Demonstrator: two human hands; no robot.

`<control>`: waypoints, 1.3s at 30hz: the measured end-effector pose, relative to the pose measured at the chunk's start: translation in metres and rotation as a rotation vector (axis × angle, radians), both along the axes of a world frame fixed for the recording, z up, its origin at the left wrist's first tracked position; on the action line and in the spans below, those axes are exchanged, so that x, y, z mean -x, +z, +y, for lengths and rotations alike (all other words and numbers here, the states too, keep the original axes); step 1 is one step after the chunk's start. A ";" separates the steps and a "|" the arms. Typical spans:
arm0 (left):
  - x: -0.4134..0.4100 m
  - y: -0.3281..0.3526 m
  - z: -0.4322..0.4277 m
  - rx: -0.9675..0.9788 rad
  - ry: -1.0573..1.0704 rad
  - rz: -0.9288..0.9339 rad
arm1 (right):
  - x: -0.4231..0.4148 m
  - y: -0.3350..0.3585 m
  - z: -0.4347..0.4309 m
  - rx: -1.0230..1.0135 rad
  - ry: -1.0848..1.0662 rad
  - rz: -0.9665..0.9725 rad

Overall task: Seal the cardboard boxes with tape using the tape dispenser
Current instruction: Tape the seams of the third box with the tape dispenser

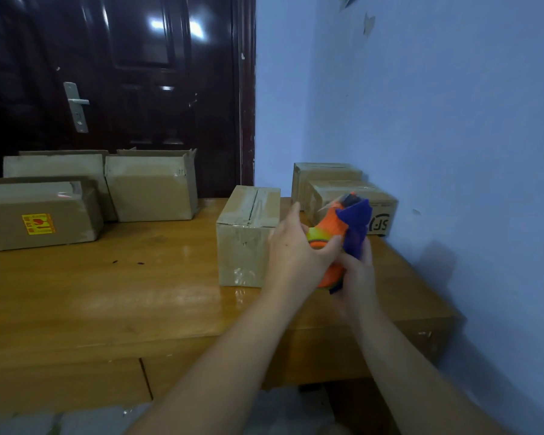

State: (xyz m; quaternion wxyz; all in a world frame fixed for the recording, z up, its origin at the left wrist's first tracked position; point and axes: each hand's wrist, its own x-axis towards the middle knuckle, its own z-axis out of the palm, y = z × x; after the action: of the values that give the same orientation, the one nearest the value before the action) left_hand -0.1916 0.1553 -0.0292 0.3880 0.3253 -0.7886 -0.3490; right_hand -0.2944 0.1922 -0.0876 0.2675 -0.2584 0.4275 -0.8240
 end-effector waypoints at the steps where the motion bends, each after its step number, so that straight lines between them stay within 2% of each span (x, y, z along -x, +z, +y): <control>1: 0.004 0.000 0.000 -0.032 0.024 0.029 | 0.000 0.001 0.002 -0.021 -0.029 0.036; 5: 0.009 0.002 -0.004 -0.219 0.064 0.171 | -0.002 0.010 0.012 -0.137 -0.116 0.324; 9: 0.005 -0.001 -0.006 -0.202 0.098 0.279 | -0.006 0.014 0.018 -0.183 -0.148 0.596; 16: -0.009 -0.004 -0.017 -0.212 0.148 0.457 | -0.011 0.017 0.016 -0.174 -0.190 0.698; 22: -0.024 -0.002 -0.026 -0.138 0.236 0.499 | -0.016 0.024 0.017 -0.198 -0.157 0.769; 27: -0.036 0.005 -0.032 -0.184 0.254 0.514 | -0.010 0.037 0.016 -0.207 -0.111 0.848; 31: -0.048 0.013 -0.044 -0.162 0.335 0.426 | -0.002 0.058 0.017 -0.271 0.033 0.952; 36: -0.061 0.016 -0.053 -0.159 0.354 0.349 | -0.005 0.085 0.021 -0.336 -0.029 1.193; 39: -0.066 0.019 -0.054 -0.195 0.352 0.433 | -0.003 0.085 0.018 -0.457 -0.105 1.384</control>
State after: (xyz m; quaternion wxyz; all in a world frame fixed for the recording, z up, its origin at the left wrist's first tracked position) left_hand -0.1255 0.1010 -0.0105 0.5685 0.4110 -0.5817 -0.4118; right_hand -0.2914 0.2104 -0.0024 -0.0567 -0.6369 0.6719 -0.3737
